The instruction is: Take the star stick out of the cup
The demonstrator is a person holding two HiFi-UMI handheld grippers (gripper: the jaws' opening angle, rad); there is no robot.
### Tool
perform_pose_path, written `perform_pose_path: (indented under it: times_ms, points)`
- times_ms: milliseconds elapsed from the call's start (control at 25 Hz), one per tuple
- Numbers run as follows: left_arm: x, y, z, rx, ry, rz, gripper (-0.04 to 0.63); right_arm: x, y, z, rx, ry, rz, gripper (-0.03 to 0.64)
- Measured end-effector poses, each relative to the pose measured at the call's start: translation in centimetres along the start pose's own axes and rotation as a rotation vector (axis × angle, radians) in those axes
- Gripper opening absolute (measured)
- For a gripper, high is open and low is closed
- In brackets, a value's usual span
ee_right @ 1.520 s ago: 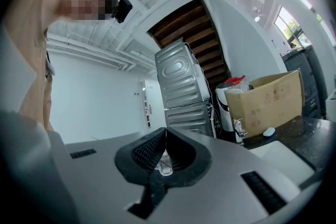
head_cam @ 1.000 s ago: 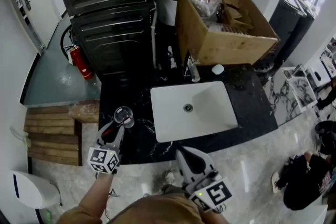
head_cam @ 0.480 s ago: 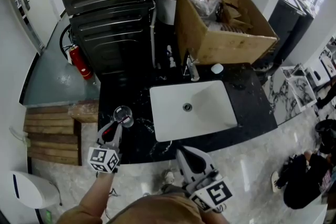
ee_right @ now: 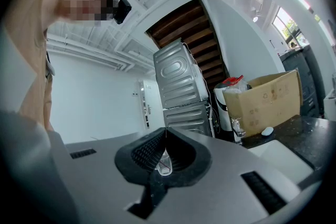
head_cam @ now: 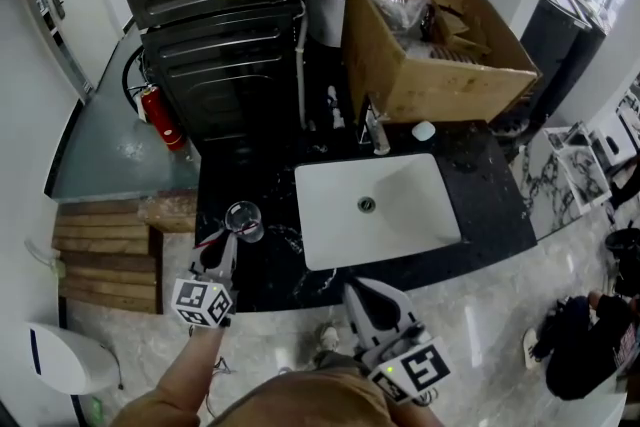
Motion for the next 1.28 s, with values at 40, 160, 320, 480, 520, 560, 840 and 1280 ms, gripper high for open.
perform_pose_path:
  times_ms: [40, 160, 320, 480, 520, 560, 840, 1280]
  points:
    - [-0.1, 0.0, 0.0, 0.002, 0.002, 0.001, 0.018, 0.0, 0.0, 0.0, -0.001, -0.001, -0.001, 0.002]
    - [-0.2, 0.0, 0.1, 0.003, 0.006, 0.0, 0.017, 0.1, 0.0, 0.0, 0.008, -0.005, -0.002, 0.002]
    - [-0.3, 0.0, 0.0, 0.011, 0.018, -0.005, 0.017, 0.3, 0.1, -0.3, 0.026, -0.005, -0.004, 0.002]
    - [-0.3, 0.0, -0.1, 0.015, 0.02, -0.011, 0.015, 0.5, 0.1, -0.2, 0.02, -0.001, -0.009, 0.002]
    - [-0.3, 0.1, -0.1, 0.015, 0.019, -0.012, 0.015, 0.5, 0.1, -0.1, 0.016, -0.002, -0.01, 0.002]
    - [-0.3, 0.1, -0.1, 0.016, 0.018, -0.014, 0.015, 0.5, 0.1, 0.0, 0.015, -0.003, -0.013, 0.002]
    - [-0.3, 0.3, -0.6, 0.019, 0.004, -0.027, 0.015, 0.3, -0.6, 0.4, 0.01, -0.007, -0.041, 0.002]
    - [0.3, 1.9, -2.5, 0.048, -0.019, -0.041, 0.015, -0.2, -0.3, -0.3, 0.018, -0.011, -0.07, 0.002]
Point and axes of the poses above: the fingertips, and each gripper's own axes: y backward along the fingers, x to its right, z out of its underside, the point moved 1 cm from there along y, backward along the fingers, and after that the axes turned 10 degrees about -x, right-handed, at the moved point
